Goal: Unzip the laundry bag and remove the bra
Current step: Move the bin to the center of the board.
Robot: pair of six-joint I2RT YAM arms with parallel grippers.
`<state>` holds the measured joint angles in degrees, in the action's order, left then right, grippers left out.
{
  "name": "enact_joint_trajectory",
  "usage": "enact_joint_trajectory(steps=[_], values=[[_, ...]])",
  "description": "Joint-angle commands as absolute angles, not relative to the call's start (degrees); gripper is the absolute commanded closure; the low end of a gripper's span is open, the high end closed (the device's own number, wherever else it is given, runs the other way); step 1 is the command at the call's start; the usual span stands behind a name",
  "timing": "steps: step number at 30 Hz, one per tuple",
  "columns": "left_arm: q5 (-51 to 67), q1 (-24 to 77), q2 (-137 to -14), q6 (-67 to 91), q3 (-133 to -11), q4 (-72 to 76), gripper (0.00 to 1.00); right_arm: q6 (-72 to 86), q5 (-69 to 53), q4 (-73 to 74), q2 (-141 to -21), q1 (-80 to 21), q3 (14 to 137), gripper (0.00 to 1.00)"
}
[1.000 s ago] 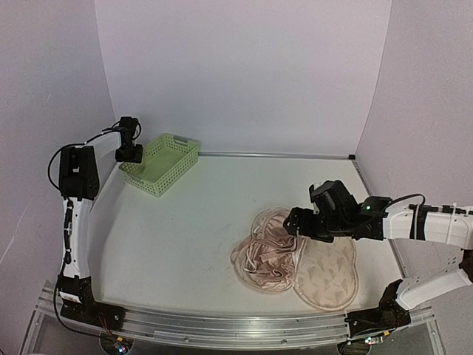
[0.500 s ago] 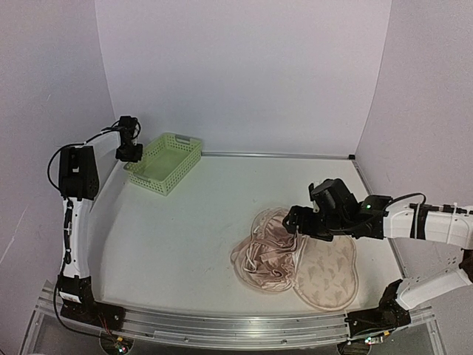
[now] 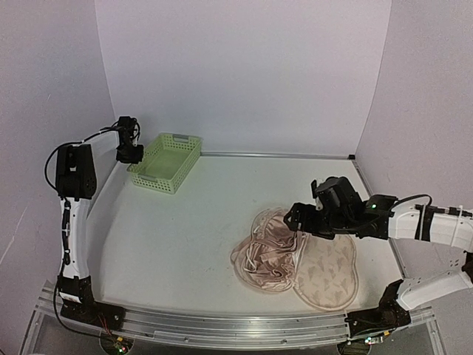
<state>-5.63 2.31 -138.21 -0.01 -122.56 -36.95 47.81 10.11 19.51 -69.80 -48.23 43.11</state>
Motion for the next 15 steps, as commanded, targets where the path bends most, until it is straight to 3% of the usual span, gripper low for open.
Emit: enact_joint_trajectory(steps=[1, 15], values=[[-4.24, 2.02, -135.15, 3.89, -119.81, -36.12, 1.0, 47.98, 10.63, 18.37, -66.88, -48.03, 42.53, 0.09], [-3.52, 4.37, -126.5, 7.33, -107.43, -35.37, 1.0, 48.01, 11.35, 18.46, -63.95, -48.04, 40.42, 0.09]])
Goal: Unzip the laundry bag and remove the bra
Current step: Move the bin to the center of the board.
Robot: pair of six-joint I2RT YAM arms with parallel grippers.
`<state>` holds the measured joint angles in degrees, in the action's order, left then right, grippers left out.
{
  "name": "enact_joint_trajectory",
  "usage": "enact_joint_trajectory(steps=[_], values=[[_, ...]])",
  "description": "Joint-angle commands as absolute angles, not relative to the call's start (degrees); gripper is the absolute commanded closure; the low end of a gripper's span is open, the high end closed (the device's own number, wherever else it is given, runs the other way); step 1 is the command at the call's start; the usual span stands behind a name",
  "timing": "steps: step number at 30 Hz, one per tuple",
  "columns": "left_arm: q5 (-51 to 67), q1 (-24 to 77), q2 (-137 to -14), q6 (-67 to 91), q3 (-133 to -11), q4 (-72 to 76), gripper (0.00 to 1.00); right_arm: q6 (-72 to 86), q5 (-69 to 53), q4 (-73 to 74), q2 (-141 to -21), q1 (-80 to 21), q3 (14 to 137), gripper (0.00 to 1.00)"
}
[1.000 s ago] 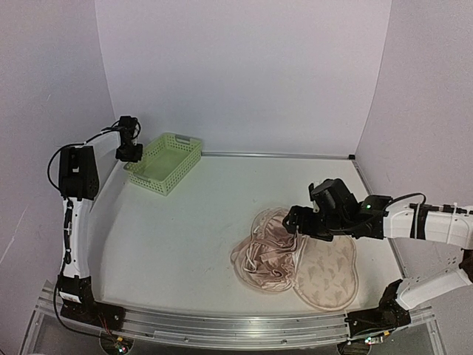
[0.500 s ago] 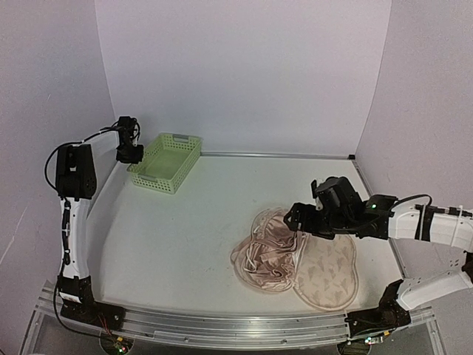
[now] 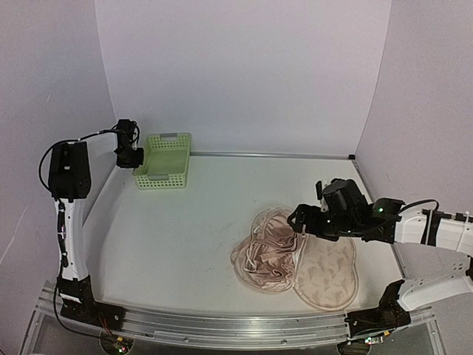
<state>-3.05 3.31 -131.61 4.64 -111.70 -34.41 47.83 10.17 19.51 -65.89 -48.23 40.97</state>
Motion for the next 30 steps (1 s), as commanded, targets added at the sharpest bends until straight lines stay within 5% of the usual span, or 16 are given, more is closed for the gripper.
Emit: enact_joint_trajectory(steps=[1, 30], values=[[-3.75, 4.8, -125.43, 7.57, -105.87, -35.03, 1.0, 47.99, 11.45, 18.46, -63.9, -48.07, 40.29, 0.09], [-7.17, 25.92, -93.82, 17.74, -62.29, -26.72, 1.0, 49.3, 9.49, 17.57, -68.78, -47.99, 37.56, 0.09]])
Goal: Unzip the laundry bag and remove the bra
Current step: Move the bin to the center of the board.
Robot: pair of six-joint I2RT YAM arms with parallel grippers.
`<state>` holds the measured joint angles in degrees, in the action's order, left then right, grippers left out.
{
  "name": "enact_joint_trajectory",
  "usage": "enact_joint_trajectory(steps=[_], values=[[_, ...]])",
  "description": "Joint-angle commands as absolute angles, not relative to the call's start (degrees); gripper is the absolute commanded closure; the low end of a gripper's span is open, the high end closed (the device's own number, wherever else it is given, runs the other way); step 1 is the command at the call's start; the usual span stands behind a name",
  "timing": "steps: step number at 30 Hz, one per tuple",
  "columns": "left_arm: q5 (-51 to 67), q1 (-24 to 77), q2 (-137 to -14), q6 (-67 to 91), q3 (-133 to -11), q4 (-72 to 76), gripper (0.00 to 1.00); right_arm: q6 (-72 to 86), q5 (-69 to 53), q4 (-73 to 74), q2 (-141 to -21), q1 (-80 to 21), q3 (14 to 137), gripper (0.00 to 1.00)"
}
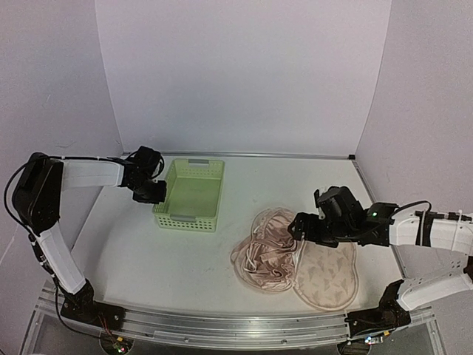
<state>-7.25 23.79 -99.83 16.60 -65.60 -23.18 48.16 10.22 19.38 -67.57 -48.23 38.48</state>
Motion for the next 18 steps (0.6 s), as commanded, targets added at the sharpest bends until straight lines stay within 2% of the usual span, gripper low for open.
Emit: enact_joint_trajectory(steps=[1, 6, 18], values=[[-6.76, 26.6, -92.71, 17.71, -61.4, -26.72, 1.0, 49.71, 8.95, 17.31, -69.22, -48.04, 37.41, 0.09], [-7.3, 30.3, -88.78, 16.95, -59.56, -27.19, 1.0, 52.03, 5.29, 14.34, -71.1, -48.04, 36.29, 0.12], [-8.48, 34.67, -88.96, 19.3, -57.03, -27.86, 1.0, 59.84, -2.18, 9.45, -72.15, -48.03, 34.75, 0.2]])
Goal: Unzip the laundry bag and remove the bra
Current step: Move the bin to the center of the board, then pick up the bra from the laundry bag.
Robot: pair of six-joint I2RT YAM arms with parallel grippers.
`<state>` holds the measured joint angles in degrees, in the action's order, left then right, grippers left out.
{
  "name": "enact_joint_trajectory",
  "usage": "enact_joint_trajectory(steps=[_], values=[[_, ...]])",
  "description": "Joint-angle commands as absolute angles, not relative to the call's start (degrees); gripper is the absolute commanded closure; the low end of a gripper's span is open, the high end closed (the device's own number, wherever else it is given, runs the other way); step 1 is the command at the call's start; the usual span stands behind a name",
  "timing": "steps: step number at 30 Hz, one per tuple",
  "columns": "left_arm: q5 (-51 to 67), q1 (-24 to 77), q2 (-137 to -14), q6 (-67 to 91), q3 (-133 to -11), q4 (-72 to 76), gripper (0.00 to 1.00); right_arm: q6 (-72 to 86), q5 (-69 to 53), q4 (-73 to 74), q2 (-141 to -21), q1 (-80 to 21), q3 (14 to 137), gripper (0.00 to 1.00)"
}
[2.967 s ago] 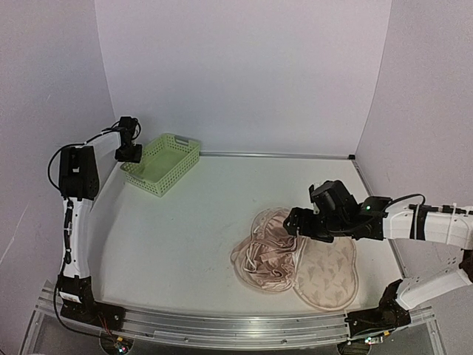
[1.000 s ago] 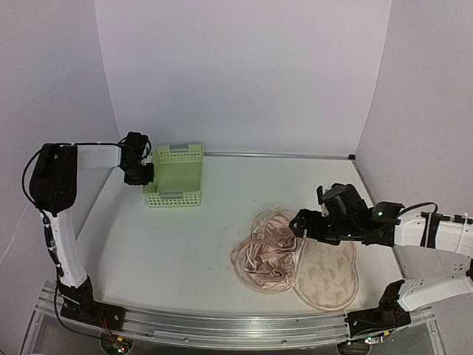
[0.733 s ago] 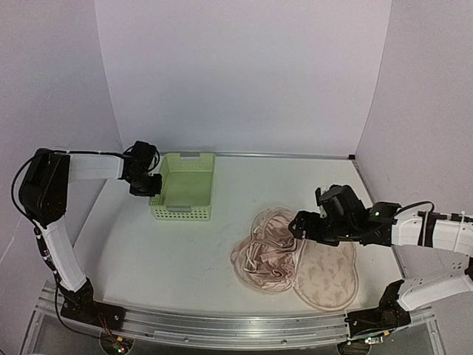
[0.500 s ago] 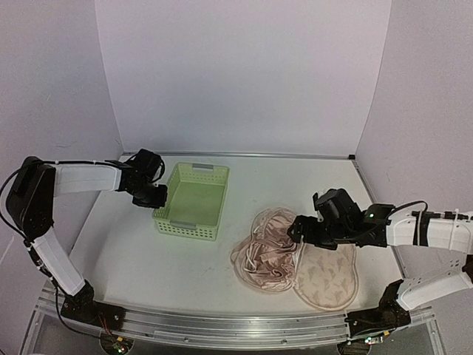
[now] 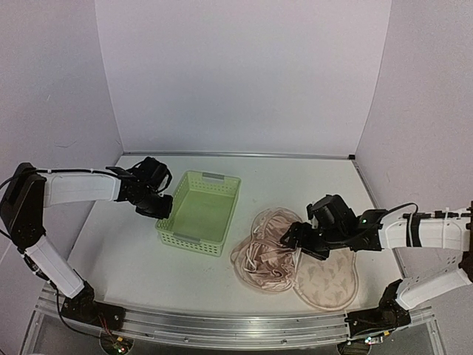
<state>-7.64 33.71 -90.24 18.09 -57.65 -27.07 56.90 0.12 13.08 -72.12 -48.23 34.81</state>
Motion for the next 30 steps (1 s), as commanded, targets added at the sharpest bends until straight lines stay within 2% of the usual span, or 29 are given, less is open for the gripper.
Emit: enact_joint_trajectory(steps=[1, 9, 11, 14, 20, 22, 30], values=[[-8.38, 34.97, -88.95, 19.64, -56.85, -27.86, 1.0, 60.32, -2.44, 9.34, -72.23, -48.07, 34.72, 0.2], [-8.85, 36.47, -88.68, 21.63, -55.87, -27.86, 1.0, 63.17, -2.76, 8.16, -74.65, -48.11, 34.04, 0.23], [-8.85, 36.56, -88.68, 21.92, -55.86, -27.85, 0.97, 63.8, -2.91, 7.66, -75.38, -48.12, 33.85, 0.23], [-8.98, 36.65, -88.13, 22.06, -55.72, -27.86, 0.89, 64.22, -3.33, 6.77, -76.37, -48.11, 33.9, 0.24], [-9.1, 36.65, -86.61, 22.15, -55.55, -27.94, 0.64, 64.55, -3.34, 5.98, -76.99, -48.08, 34.55, 0.25], [-9.13, 36.65, -85.98, 22.23, -55.63, -27.99, 0.6, 64.68, -3.01, 5.92, -77.04, -48.05, 34.63, 0.26], [-7.73, 36.68, -80.51, 22.85, -56.88, -28.4, 0.55, 65.82, -2.04, 4.28, -79.49, -48.0, 34.71, 0.3]])
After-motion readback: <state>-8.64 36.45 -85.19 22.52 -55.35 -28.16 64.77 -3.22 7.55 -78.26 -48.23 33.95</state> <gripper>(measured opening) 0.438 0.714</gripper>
